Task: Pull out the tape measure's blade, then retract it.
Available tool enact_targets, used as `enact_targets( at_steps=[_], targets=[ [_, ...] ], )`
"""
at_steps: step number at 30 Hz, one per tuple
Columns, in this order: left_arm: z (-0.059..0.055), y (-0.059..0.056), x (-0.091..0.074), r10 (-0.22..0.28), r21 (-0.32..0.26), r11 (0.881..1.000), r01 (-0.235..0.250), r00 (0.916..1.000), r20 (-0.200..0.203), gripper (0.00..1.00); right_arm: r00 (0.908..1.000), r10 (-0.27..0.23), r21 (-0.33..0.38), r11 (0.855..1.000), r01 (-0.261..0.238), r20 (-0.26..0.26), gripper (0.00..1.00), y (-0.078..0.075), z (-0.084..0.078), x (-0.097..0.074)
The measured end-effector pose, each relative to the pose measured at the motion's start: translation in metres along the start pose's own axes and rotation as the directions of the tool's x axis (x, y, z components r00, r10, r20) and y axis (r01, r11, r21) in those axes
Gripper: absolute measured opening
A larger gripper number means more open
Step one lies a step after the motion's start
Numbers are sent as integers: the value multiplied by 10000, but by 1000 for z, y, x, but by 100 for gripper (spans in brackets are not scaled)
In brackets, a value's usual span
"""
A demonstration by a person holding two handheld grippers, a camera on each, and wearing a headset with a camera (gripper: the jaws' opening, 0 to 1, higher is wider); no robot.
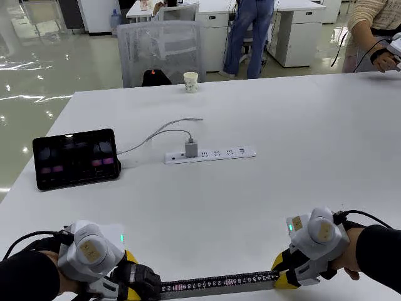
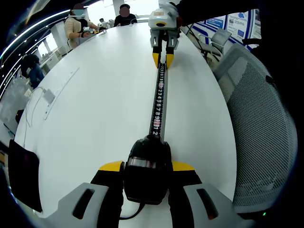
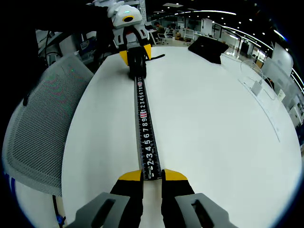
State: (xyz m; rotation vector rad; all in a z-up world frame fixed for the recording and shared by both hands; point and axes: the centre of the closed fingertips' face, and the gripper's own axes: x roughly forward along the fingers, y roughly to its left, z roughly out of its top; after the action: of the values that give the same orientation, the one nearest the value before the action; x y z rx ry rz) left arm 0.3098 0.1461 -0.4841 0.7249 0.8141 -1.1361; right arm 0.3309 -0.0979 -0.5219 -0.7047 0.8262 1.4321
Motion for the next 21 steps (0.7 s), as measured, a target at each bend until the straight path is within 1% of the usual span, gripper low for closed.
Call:
enact_targets(
  at_steps=[13, 15, 18, 21],
  targets=[
    [1, 0, 1, 52, -47, 10000, -52, 10000, 32, 31, 9999, 46, 25, 10000, -46, -135, 11, 0, 2, 1],
    [2, 1, 1, 72, -148, 9999, -72, 10000, 19, 31, 9998, 43, 45, 10000, -42, -179, 12, 0, 2, 1],
    [2, 0, 2, 85, 79, 9999, -84, 9999, -103, 31, 9992, 15, -161, 9999, -22, -398, 12, 0, 2, 2],
    [2, 0, 2, 94, 144, 9999, -91, 9998, -167, 31, 9992, -31, -197, 9998, 23, -402, 12, 1, 1, 1]
  ],
)
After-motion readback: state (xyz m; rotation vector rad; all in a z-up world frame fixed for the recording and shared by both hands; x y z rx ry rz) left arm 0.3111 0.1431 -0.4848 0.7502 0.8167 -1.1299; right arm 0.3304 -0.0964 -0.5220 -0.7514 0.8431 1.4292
